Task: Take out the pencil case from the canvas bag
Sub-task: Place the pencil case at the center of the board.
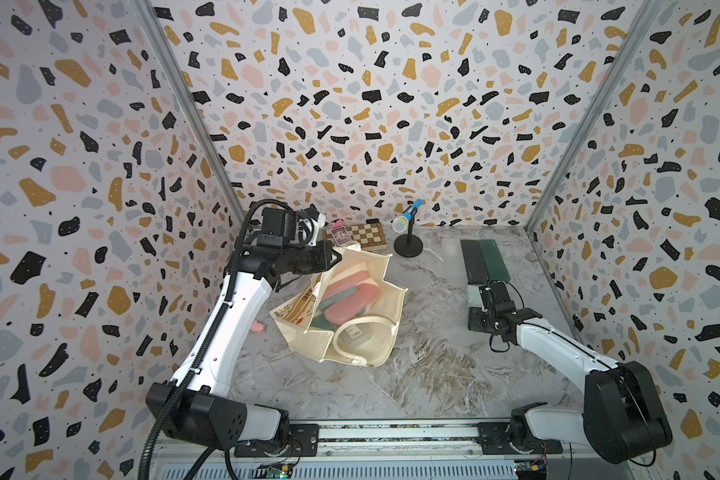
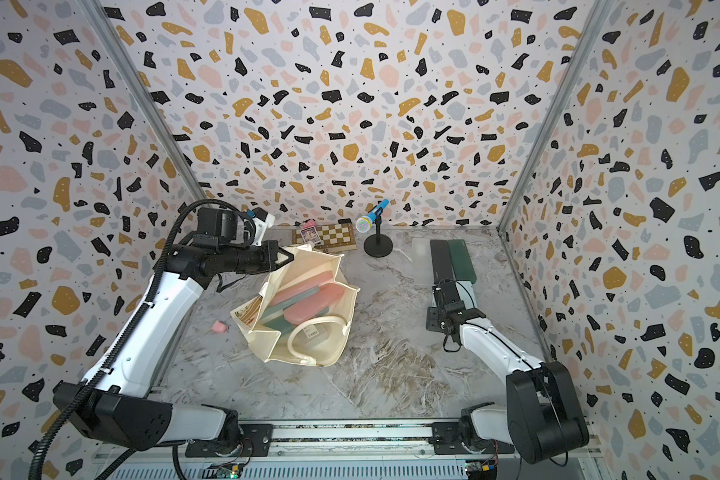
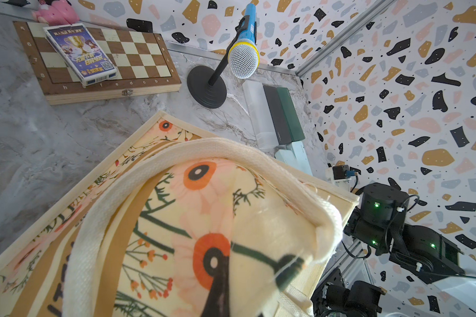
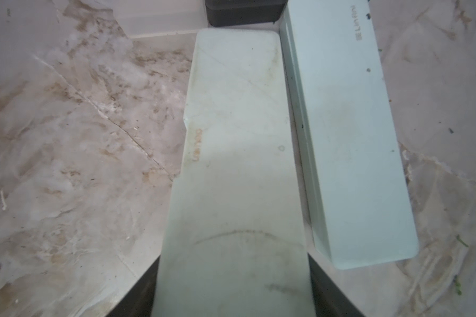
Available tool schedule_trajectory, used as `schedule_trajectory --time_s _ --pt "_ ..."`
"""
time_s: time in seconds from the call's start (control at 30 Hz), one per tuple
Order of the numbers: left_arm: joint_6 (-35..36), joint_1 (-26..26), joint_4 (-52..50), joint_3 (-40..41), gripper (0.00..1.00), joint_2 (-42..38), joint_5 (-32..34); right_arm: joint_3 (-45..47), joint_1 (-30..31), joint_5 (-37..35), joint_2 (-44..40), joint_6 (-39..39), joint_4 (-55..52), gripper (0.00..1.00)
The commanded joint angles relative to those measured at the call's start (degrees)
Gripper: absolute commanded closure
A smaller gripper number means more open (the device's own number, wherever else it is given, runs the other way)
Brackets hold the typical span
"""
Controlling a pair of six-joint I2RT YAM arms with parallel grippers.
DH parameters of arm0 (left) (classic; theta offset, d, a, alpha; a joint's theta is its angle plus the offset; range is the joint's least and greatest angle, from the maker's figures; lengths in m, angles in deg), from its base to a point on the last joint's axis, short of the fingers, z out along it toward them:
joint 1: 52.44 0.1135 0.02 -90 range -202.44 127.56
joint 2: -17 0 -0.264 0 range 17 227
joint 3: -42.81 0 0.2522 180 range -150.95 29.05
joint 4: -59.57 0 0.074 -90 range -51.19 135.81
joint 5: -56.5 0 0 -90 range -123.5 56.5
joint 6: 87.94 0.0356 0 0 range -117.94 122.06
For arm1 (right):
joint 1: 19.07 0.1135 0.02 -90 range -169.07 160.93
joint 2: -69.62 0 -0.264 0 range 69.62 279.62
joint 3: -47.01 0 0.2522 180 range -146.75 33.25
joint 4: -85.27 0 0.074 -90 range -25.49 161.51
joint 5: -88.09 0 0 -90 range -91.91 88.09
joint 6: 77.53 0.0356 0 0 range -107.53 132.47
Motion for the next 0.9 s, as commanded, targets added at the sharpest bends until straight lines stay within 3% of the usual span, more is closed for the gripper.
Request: schedule_trajectory --time_s 0.0,0.4,0.67,0.87 --pt "1.2 -0.2 3.3 0.4 1.00 -0.8 -2.6 -1.0 -1.0 2.5 2.1 -0.5 -3.6 0.44" --pt "1.2 -0.1 3.7 0.8 1.00 -0.9 -2.8 -1.7 -2.0 2.4 7.8 -0.6 -4.6 0.35" --pt "1.2 -0.1 3.5 1.0 1.00 -0.5 -2.3 -2.2 -2.1 0.4 7.9 -0.2 -5.2 0.15" --pt "1.0 -0.1 3.6 1.2 1.00 -0.7 -1.9 -2.3 -0.6 -1.0 5.3 0.2 -5.2 0.13"
